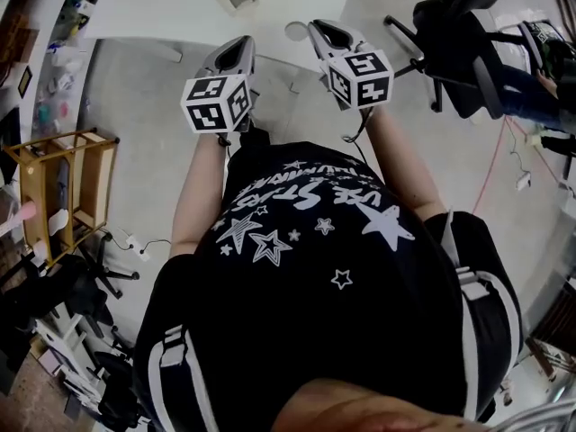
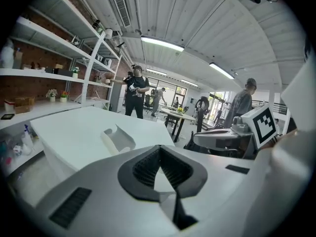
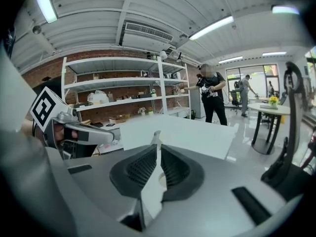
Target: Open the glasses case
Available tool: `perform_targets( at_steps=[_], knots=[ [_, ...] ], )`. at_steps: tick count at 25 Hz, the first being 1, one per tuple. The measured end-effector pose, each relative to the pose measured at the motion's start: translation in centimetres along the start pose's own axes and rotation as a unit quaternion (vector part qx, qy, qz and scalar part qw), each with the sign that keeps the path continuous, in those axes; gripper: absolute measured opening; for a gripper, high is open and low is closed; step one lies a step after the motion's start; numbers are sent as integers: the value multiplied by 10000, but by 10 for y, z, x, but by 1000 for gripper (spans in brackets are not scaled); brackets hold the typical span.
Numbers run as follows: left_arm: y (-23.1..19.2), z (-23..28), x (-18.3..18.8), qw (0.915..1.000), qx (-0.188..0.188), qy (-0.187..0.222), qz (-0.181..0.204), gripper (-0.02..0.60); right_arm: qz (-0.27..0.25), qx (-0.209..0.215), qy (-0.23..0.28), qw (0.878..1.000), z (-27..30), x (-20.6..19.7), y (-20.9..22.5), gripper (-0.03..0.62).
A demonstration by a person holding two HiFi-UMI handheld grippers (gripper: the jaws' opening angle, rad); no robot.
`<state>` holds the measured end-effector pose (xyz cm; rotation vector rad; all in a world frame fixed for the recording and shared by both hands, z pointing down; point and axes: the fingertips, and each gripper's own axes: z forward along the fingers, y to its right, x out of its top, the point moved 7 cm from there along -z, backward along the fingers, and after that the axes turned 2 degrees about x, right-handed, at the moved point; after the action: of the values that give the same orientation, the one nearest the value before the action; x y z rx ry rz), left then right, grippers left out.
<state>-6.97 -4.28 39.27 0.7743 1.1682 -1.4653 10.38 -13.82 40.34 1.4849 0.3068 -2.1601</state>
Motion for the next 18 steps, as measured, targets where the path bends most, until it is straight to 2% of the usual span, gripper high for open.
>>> perform_targets(
  at_steps=[8, 18],
  knots=[
    [85, -23, -20, 9996, 112, 268, -58, 12, -229, 334, 27, 9992, -75, -23, 8, 9],
    [135, -58, -37, 9980, 471, 410, -125, 12, -374, 816, 129, 9959, -117, -38, 1, 9]
  ],
)
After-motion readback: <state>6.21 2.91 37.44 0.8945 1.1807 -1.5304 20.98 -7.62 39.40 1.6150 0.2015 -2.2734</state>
